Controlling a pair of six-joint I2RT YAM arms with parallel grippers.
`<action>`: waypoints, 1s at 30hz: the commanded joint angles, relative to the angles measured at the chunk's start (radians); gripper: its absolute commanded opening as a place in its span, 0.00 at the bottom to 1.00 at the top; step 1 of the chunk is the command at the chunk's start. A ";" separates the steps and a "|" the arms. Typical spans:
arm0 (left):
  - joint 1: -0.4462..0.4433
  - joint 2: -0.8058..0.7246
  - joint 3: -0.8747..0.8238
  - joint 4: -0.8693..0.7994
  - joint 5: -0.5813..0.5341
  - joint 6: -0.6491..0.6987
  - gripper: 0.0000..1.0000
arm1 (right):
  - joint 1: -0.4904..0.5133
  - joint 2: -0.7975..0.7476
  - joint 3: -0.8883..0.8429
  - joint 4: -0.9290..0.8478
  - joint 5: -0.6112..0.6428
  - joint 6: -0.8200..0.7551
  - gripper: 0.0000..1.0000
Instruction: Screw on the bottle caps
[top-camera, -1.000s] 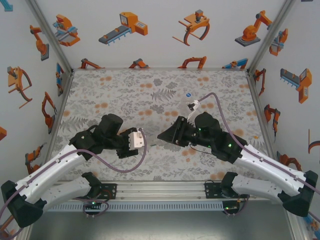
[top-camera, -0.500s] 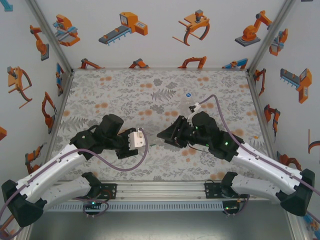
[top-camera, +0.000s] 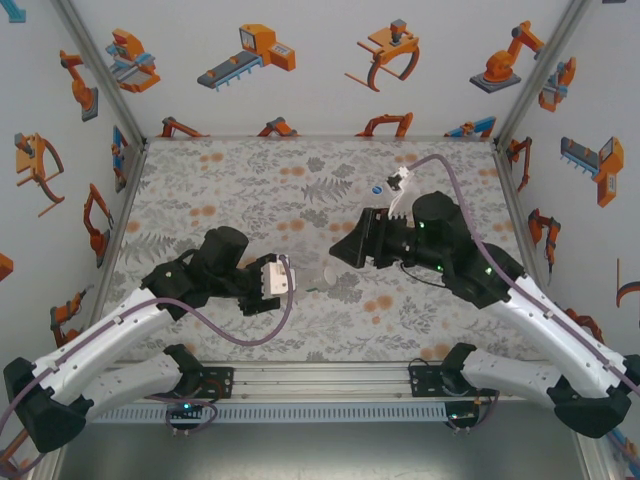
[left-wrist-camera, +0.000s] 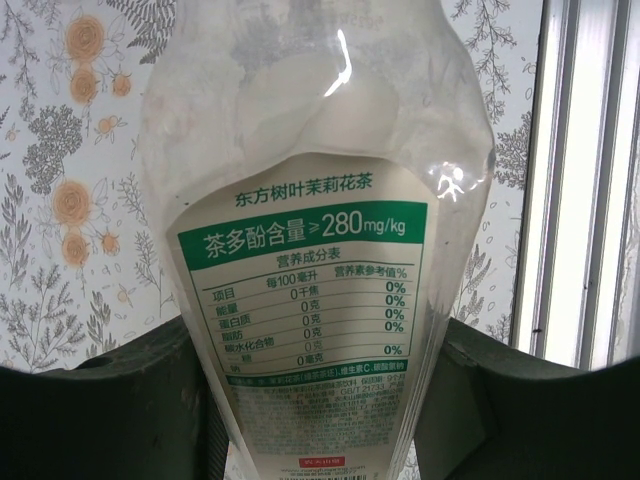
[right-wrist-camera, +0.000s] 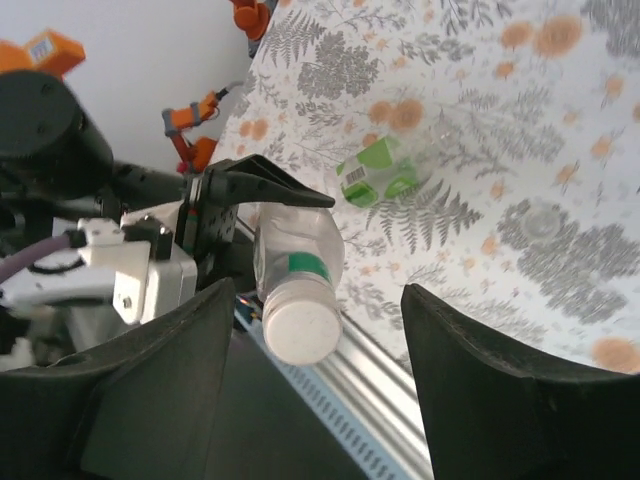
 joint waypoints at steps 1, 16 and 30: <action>-0.004 0.002 0.016 0.015 0.044 0.021 0.00 | -0.004 0.033 0.051 -0.061 -0.145 -0.388 0.61; -0.004 -0.006 0.013 0.011 0.079 0.034 0.00 | 0.001 -0.060 -0.143 0.212 -0.599 -0.984 0.58; -0.004 0.006 0.017 0.011 0.090 0.036 0.00 | 0.012 -0.039 -0.204 0.256 -0.506 -0.998 0.53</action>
